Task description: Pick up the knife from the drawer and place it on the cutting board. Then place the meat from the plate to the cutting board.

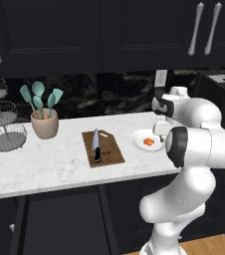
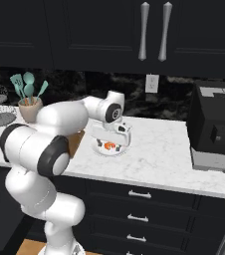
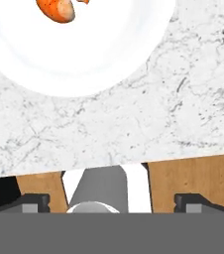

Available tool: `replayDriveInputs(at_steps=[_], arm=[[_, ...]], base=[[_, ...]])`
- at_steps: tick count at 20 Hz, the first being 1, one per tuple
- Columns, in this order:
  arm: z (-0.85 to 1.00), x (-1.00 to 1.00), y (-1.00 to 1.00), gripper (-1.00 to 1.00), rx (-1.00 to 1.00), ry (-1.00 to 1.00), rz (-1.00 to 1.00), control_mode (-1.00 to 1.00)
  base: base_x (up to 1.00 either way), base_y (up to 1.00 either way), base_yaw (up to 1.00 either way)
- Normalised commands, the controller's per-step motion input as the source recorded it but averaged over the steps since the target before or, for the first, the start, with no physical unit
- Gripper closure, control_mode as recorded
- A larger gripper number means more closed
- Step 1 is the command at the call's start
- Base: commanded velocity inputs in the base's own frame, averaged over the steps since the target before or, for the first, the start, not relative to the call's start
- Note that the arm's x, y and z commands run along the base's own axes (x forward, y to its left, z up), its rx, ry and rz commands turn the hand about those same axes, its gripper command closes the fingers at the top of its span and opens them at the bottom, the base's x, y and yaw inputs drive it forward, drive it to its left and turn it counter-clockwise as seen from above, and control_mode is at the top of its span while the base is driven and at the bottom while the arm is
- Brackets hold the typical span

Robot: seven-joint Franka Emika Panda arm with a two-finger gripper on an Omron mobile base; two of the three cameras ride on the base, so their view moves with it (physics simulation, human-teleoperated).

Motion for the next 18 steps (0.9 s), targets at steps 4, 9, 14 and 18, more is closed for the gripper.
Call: replayDriveInputs(at_steps=[4, 9, 14, 18], arm=[[0.00, 0.59, -0.45, -1.00, -0.05, 0.00, 0.00, -1.00], [-0.13, 0.42, 0.04, -1.00, -0.03, 0.01, 0.00, -1.00], [-0.23, 0.28, 0.34, -1.00, 0.00, 0.00, 0.00, -1.00], [-0.29, 0.36, 0.23, -1.00, 0.00, 0.01, 0.00, -1.00]], base=[[0.00, 0.00, 0.00], [0.00, 0.00, 0.00], [0.00, 0.00, 0.00], [0.00, 0.00, 0.00]])
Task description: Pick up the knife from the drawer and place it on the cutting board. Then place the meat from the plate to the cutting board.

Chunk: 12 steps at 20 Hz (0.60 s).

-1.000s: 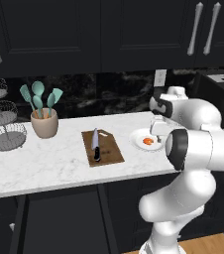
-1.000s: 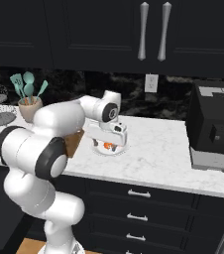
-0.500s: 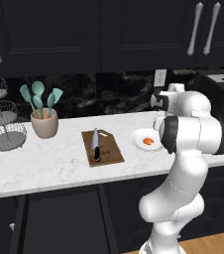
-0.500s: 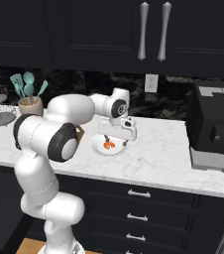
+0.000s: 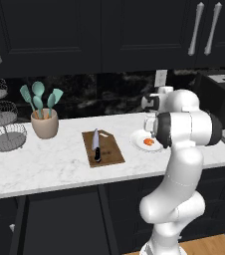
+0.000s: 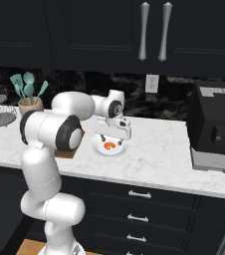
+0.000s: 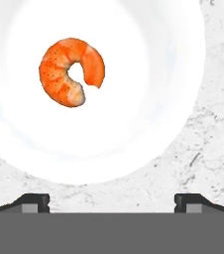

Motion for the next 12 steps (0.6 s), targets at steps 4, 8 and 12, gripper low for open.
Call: replayDriveInputs(at_steps=[4, 8, 12], arm=[[-0.41, 0.19, 0.00, -1.00, -0.02, 0.00, 0.00, -1.00], [-0.34, 0.26, 0.00, -1.00, -0.01, 0.00, 0.00, -1.00], [-0.19, 0.27, 0.07, -1.00, 0.00, 0.00, 0.00, -1.00]], base=[[0.00, 0.00, 0.00], [0.00, 0.00, 0.00], [0.00, 0.00, 0.00]])
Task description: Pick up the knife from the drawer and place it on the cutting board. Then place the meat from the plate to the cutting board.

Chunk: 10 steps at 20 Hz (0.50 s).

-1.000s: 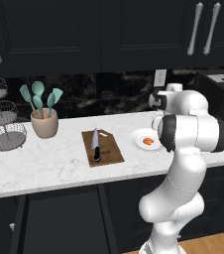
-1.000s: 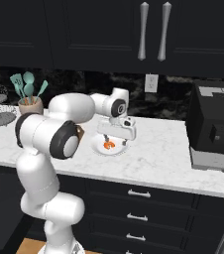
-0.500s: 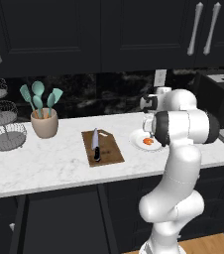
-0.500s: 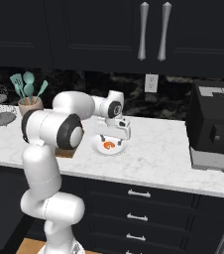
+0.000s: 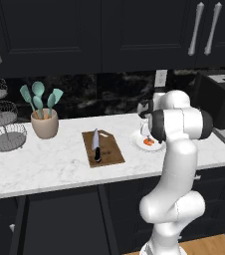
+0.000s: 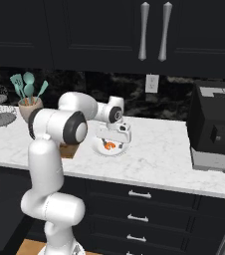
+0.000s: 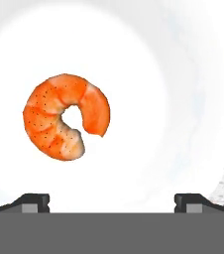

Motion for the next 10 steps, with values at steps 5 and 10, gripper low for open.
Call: replayDriveInputs(at_steps=[5, 10], arm=[[-0.05, 0.29, 0.14, -1.00, 0.00, 0.00, 0.00, -1.00], [-0.03, 0.33, 0.22, -1.00, 0.00, 0.00, 0.00, -1.00]], base=[[0.00, 0.00, 0.00], [0.00, 0.00, 0.00]])
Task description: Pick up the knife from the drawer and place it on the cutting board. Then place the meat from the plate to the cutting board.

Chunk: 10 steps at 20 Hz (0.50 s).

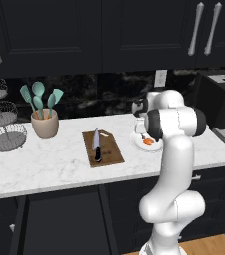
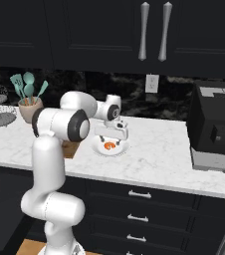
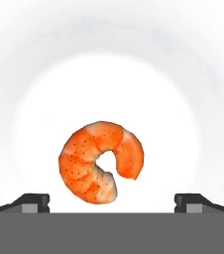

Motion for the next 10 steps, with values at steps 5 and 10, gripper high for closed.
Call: replayDriveInputs(at_steps=[5, 10], arm=[[-0.16, 0.13, 0.12, -1.00, 0.00, 0.00, 0.00, -1.00], [-0.08, -0.02, 0.00, -1.00, 0.00, 0.00, 0.00, -1.00]], base=[[0.00, 0.00, 0.00], [0.00, 0.00, 0.00]])
